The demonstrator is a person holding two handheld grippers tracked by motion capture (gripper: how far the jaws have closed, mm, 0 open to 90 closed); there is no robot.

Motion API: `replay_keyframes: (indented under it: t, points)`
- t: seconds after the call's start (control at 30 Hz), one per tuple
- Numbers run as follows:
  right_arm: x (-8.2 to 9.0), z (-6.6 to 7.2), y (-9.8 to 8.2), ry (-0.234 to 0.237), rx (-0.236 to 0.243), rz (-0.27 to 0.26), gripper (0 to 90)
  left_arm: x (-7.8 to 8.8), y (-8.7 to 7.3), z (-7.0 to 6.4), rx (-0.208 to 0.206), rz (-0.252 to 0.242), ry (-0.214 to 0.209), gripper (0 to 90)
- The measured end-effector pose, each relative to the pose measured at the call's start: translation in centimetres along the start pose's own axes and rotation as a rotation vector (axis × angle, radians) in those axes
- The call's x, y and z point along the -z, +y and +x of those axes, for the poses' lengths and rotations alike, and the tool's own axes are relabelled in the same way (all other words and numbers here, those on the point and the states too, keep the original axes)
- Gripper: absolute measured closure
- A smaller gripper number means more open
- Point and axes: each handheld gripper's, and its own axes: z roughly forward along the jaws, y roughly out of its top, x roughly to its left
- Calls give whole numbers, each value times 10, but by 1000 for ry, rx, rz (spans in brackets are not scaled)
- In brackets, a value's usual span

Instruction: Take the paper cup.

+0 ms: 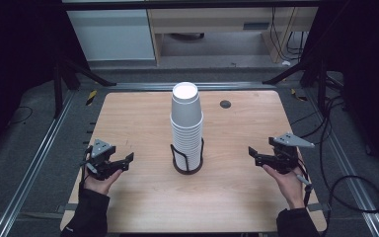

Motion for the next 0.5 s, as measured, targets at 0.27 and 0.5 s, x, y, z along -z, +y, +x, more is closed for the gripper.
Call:
replay_keyframes:
  t: [0.27, 0.5]
  points:
    - [11, 10, 14, 64, 2, -46, 139, 1, -1, -5, -12, -8, 22, 327]
    - [17, 24, 37, 124, 21, -93, 124, 5, 0, -2, -8, -17, 38, 316]
